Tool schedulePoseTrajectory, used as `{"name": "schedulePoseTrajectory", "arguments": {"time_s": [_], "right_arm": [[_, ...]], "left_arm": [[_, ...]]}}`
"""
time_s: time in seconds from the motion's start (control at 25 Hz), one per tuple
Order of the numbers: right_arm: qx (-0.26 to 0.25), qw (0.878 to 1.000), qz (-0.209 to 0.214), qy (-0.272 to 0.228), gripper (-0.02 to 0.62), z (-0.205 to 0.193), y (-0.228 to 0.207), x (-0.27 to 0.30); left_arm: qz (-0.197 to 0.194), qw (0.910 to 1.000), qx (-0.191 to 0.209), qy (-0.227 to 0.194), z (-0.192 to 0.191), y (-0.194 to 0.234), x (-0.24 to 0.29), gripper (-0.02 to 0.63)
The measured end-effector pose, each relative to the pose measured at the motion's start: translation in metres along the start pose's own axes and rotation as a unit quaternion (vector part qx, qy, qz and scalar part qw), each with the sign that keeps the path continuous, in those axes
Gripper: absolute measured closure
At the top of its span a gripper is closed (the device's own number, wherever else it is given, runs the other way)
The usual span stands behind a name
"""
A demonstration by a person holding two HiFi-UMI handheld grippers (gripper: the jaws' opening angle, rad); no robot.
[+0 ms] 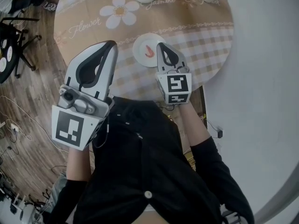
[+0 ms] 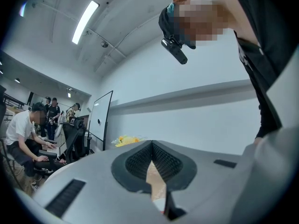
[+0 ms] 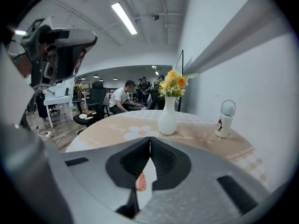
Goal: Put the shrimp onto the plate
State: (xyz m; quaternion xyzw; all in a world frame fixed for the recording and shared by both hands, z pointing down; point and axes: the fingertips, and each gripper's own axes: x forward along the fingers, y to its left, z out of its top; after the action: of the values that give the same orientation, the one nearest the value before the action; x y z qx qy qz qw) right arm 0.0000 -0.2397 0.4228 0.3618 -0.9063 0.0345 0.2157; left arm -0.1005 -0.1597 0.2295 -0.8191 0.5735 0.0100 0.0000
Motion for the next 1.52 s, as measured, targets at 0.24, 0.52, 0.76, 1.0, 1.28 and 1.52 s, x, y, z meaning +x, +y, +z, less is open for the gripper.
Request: {"name": "schedulePoseTrajectory", "arguments": {"time_s": [0.24, 0.52, 0.76, 1.0, 1.28, 1.52], "right_arm": [[-0.012, 0.999, -0.007, -0.05, 0.594, 0.04, 0.0, -0.029], [-0.032, 0.995, -0.021, -0.098, 0.594, 0.08, 0.002, -0.067], [-0.034, 0.988, -0.037, -0.143, 0.594, 0.11, -0.002, -0.098], [-0.028, 0.984, -0.048, -0.172, 0.594, 0.133, -0.005, -0.119], [-0.028, 0.98, -0.056, -0.188, 0.594, 0.146, -0.007, -0.133], [-0.028, 0.98, -0.058, -0.19, 0.594, 0.151, -0.008, -0.134]], "left_arm": [[-0.014, 0.9999, 0.002, -0.005, 0.005, -0.009, -0.002, 0.604], [-0.024, 0.9996, 0.011, -0.012, 0.012, -0.016, -0.003, 0.604], [-0.032, 0.9992, 0.015, -0.018, 0.017, -0.022, -0.003, 0.604], [-0.038, 0.9989, 0.019, -0.021, 0.021, -0.023, -0.003, 0.604], [-0.04, 0.9984, 0.032, -0.025, 0.026, -0.024, -0.003, 0.604], [-0.045, 0.9979, 0.036, -0.028, 0.028, -0.024, -0.001, 0.604]]}}
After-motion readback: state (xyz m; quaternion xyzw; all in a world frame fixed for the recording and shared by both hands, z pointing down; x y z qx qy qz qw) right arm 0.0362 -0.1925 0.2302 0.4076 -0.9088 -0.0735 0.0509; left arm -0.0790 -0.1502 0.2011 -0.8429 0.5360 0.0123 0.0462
